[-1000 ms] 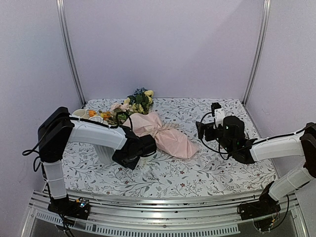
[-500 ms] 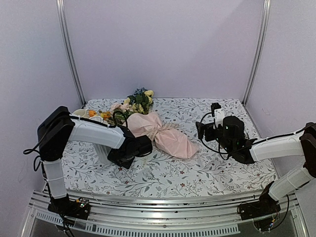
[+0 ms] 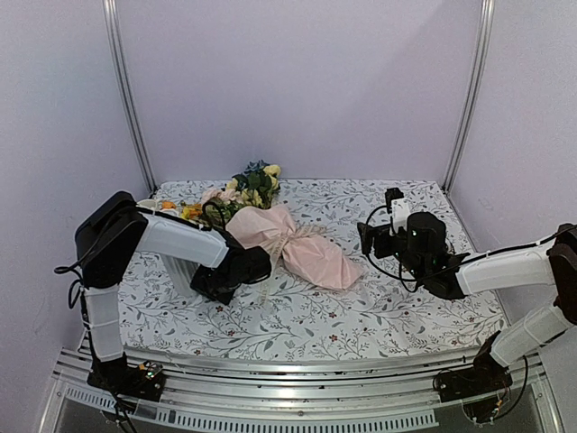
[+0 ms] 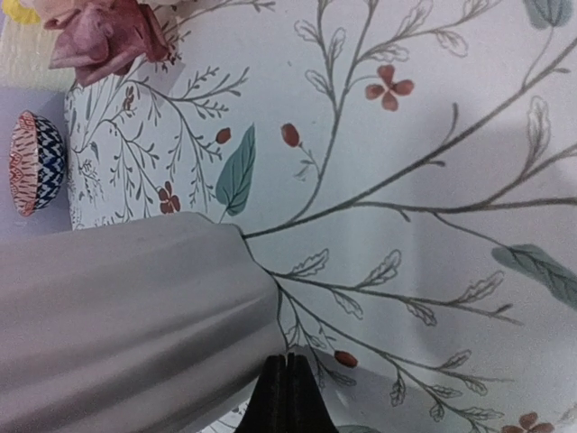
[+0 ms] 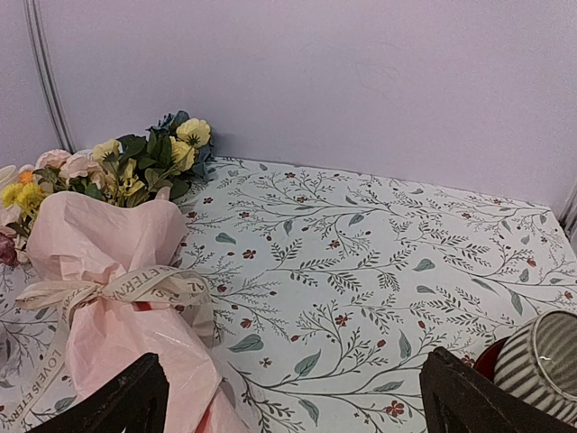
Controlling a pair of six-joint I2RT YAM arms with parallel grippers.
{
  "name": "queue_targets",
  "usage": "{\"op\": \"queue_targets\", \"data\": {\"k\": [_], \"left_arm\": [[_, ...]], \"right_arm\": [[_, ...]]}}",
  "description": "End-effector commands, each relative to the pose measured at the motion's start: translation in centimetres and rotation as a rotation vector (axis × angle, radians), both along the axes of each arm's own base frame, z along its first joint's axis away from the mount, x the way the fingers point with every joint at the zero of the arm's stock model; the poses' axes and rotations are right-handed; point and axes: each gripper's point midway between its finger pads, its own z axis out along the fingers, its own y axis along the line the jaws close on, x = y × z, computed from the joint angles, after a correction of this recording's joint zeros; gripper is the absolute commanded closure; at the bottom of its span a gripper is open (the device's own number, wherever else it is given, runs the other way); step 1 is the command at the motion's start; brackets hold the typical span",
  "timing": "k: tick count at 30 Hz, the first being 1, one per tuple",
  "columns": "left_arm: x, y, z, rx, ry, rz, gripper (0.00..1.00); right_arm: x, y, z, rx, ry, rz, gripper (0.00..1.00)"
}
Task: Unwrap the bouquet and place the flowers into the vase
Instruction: Move the vase to the corner of the board.
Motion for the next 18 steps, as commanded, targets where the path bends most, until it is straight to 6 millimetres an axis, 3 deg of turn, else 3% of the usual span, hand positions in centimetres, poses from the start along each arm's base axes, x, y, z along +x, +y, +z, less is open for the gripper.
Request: {"op": "queue_targets", "data": {"k": [1, 18], "left_arm": [[0.4, 1.7, -0.1, 0.048, -0.012, 0.019, 1.00], [0.3, 4.5, -1.9, 0.076, 0.014, 0.054, 1.00]], "right_arm": [[0.2, 0.1, 0.1, 0.005, -0.010, 0.007, 0.01], [0.2, 0.2, -0.1, 0.000, -0.007, 0.009, 0.00]]}}
